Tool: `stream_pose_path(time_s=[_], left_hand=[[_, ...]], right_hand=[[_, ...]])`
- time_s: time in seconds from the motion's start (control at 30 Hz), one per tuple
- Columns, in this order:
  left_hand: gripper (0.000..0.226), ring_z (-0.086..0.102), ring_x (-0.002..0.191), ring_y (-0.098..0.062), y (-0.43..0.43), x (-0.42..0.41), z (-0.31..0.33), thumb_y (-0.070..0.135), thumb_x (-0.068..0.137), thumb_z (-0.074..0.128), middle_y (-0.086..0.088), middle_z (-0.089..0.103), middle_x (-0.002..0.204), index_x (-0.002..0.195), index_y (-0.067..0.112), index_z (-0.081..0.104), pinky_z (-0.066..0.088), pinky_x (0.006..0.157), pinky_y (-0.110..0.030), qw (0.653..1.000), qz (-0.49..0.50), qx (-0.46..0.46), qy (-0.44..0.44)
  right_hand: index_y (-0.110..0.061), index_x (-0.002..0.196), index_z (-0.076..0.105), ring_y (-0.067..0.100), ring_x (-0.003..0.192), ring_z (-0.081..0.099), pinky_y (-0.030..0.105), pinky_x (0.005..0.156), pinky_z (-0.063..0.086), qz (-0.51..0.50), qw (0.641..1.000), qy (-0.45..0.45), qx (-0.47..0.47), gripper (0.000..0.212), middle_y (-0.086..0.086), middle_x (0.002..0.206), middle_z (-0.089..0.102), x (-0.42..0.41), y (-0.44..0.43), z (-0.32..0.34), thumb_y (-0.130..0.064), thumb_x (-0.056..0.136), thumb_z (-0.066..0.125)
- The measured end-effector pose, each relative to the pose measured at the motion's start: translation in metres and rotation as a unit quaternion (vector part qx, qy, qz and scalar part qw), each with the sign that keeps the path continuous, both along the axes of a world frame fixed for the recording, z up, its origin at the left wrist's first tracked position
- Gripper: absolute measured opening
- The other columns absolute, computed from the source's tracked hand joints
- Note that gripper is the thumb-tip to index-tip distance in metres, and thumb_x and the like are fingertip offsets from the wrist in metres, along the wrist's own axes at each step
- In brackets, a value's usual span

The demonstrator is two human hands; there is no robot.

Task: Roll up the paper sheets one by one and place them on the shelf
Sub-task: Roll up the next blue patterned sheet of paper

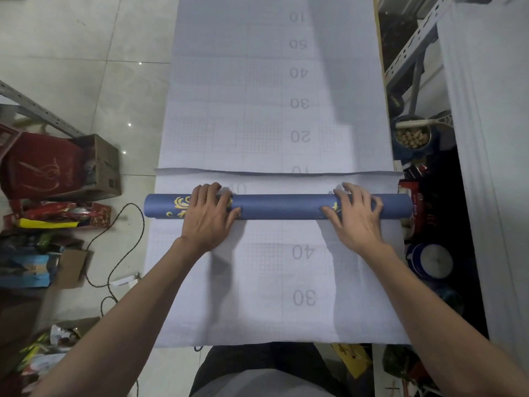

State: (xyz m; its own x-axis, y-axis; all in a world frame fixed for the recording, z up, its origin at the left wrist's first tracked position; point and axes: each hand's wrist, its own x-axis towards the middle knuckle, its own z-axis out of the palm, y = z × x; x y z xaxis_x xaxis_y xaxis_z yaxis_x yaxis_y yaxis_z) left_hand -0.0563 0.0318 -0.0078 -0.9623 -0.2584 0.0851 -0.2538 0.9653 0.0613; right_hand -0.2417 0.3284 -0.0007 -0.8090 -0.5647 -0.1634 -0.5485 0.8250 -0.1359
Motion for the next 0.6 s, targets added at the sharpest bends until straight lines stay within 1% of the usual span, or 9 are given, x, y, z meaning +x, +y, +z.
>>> stream_pose_path(time_s=[0.07, 0.13, 0.17, 0.23, 0.33, 0.43, 0.5, 0.53, 0.6], left_hand=[[0.061, 0.052, 0.098, -0.038, 0.003, -0.005, 0.001, 0.059, 0.093, 0.054, -0.020, 0.056, 0.115, 0.119, 0.004, 0.061, 0.039, 0.096, -0.051, 1.000, 0.000, 0.003, -0.006], [0.076, 0.052, 0.091, -0.036, 0.002, -0.007, 0.002, 0.070, 0.083, 0.063, -0.018, 0.056, 0.107, 0.118, 0.003, 0.061, 0.040, 0.089, -0.049, 1.000, -0.012, -0.005, -0.026], [0.077, 0.052, 0.087, -0.035, 0.001, -0.007, 0.002, 0.071, 0.080, 0.066, -0.017, 0.056, 0.102, 0.117, 0.003, 0.061, 0.040, 0.086, -0.048, 0.999, -0.013, -0.011, -0.036], [0.072, 0.053, 0.082, -0.034, 0.001, -0.006, 0.003, 0.069, 0.082, 0.063, -0.014, 0.058, 0.095, 0.113, 0.003, 0.062, 0.039, 0.083, -0.045, 0.999, -0.016, -0.016, -0.043], [0.060, 0.059, 0.080, -0.035, 0.002, -0.003, 0.005, 0.063, 0.091, 0.046, -0.011, 0.065, 0.089, 0.105, 0.007, 0.061, 0.037, 0.089, -0.043, 0.999, -0.020, 0.022, -0.023], [0.051, 0.061, 0.090, -0.037, 0.007, -0.003, 0.005, 0.052, 0.097, 0.043, -0.013, 0.067, 0.098, 0.108, 0.006, 0.063, 0.040, 0.095, -0.045, 0.999, -0.008, 0.037, -0.022], [0.050, 0.058, 0.098, -0.039, 0.011, -0.003, 0.005, 0.050, 0.099, 0.048, -0.016, 0.062, 0.113, 0.116, 0.006, 0.064, 0.041, 0.097, -0.047, 0.999, 0.006, 0.024, -0.025], [0.053, 0.056, 0.101, -0.039, 0.013, -0.001, 0.005, 0.053, 0.097, 0.052, -0.018, 0.060, 0.118, 0.121, 0.006, 0.063, 0.041, 0.099, -0.048, 0.999, 0.009, 0.017, -0.030], [0.069, 0.055, 0.103, -0.040, 0.014, 0.002, 0.006, 0.062, 0.089, 0.061, -0.020, 0.057, 0.120, 0.129, 0.005, 0.060, 0.043, 0.098, -0.050, 0.999, -0.001, 0.005, -0.048]], right_hand=[[-0.020, 0.141, 0.048, 0.030, 0.134, 0.032, 0.045, 0.105, 0.015, 0.001, 1.000, 0.004, 0.008, 0.071, 0.010, 0.143, 0.040, 0.000, -0.002, -0.002, -0.069, 0.090, 0.047], [-0.019, 0.143, 0.048, 0.030, 0.128, 0.035, 0.045, 0.104, 0.016, 0.005, 1.000, 0.000, 0.021, 0.079, 0.009, 0.135, 0.044, -0.001, -0.003, -0.003, -0.074, 0.086, 0.049], [-0.019, 0.142, 0.048, 0.030, 0.127, 0.038, 0.045, 0.104, 0.017, 0.008, 1.000, 0.000, 0.020, 0.079, 0.008, 0.132, 0.046, -0.001, -0.002, -0.002, -0.074, 0.085, 0.049], [-0.019, 0.135, 0.051, 0.027, 0.124, 0.042, 0.046, 0.105, 0.018, 0.013, 1.000, 0.003, 0.008, 0.072, 0.004, 0.128, 0.052, -0.004, 0.000, -0.002, -0.072, 0.087, 0.050], [-0.022, 0.117, 0.053, 0.023, 0.119, 0.045, 0.048, 0.105, 0.020, -0.012, 1.000, 0.006, -0.010, 0.051, 0.001, 0.117, 0.059, -0.005, 0.001, 0.000, -0.066, 0.094, 0.040], [-0.021, 0.115, 0.057, 0.022, 0.122, 0.045, 0.047, 0.106, 0.021, -0.033, 0.999, 0.011, -0.040, 0.051, 0.001, 0.120, 0.060, 0.002, -0.001, 0.000, -0.064, 0.095, 0.037], [-0.021, 0.123, 0.057, 0.024, 0.126, 0.043, 0.044, 0.105, 0.019, -0.014, 0.998, 0.023, -0.052, 0.058, 0.001, 0.130, 0.055, 0.007, 0.001, -0.001, -0.067, 0.089, 0.052], [-0.021, 0.127, 0.057, 0.025, 0.128, 0.042, 0.044, 0.104, 0.019, -0.004, 0.999, 0.025, -0.043, 0.063, 0.003, 0.133, 0.052, 0.008, 0.003, -0.001, -0.068, 0.085, 0.059], [-0.021, 0.133, 0.055, 0.027, 0.129, 0.040, 0.046, 0.105, 0.020, 0.002, 1.000, 0.017, -0.017, 0.068, 0.005, 0.136, 0.049, 0.009, 0.007, -0.002, -0.066, 0.083, 0.062]])
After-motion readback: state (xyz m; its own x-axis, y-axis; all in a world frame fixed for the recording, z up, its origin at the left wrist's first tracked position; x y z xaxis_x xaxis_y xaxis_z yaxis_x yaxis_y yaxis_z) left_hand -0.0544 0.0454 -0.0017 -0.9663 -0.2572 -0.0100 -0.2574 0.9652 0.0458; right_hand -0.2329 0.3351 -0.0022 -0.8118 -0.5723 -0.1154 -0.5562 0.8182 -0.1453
